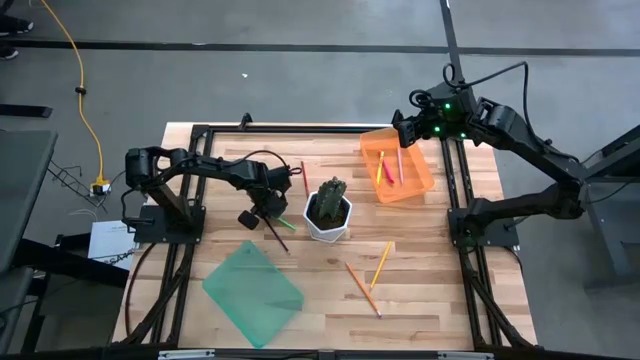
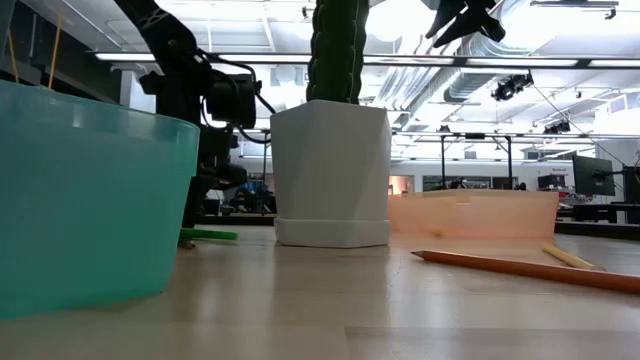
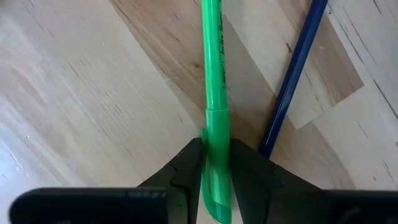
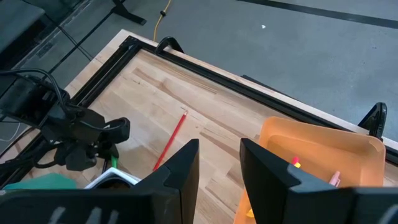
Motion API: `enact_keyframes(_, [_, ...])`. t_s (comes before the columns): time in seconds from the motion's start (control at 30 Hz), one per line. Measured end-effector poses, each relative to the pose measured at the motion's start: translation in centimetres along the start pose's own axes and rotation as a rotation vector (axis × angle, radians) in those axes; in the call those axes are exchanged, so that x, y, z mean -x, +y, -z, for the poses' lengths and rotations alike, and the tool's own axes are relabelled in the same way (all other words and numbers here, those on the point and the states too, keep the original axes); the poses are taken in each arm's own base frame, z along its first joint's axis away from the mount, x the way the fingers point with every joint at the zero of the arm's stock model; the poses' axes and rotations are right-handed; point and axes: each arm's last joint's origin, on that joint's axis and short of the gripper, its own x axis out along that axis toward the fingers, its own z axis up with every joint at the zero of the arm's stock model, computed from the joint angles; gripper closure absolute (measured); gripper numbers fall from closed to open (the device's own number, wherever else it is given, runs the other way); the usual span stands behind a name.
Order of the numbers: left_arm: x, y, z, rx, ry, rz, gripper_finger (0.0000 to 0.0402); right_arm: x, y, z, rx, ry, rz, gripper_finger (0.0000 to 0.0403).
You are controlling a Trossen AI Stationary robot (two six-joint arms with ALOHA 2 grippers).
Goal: Sort pens & pencils
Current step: Put the green pen into the orange bin
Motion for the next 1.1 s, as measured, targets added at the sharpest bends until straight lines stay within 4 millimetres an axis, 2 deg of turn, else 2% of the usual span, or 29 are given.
enact_keyframes(0.23, [0.3,-0.1,0.0,0.002,-0.004,-0.008,0.0361,0.0,0.0,0.0,0.003,0.000,0.001,0.0295])
enact_keyframes(0.63, [1.5,-0.3,0.1,0.010,0.012,-0.033,0.0350,0.0,0.0,0.0,0.007,0.000,0.001,0.0295])
enact_keyframes(0.97, [3.6,1.1,-1.3,0.003,0.008,-0.109,0.0349,0.0,0.0,0.0,0.025,0.000,0.001,0.0295])
enact_keyframes(1.1, [4.5,1.9,-1.1,0.019,0.028,-0.128,0.0349,0.0,0.0,0.0,0.032,0.000,0.001,0.0295])
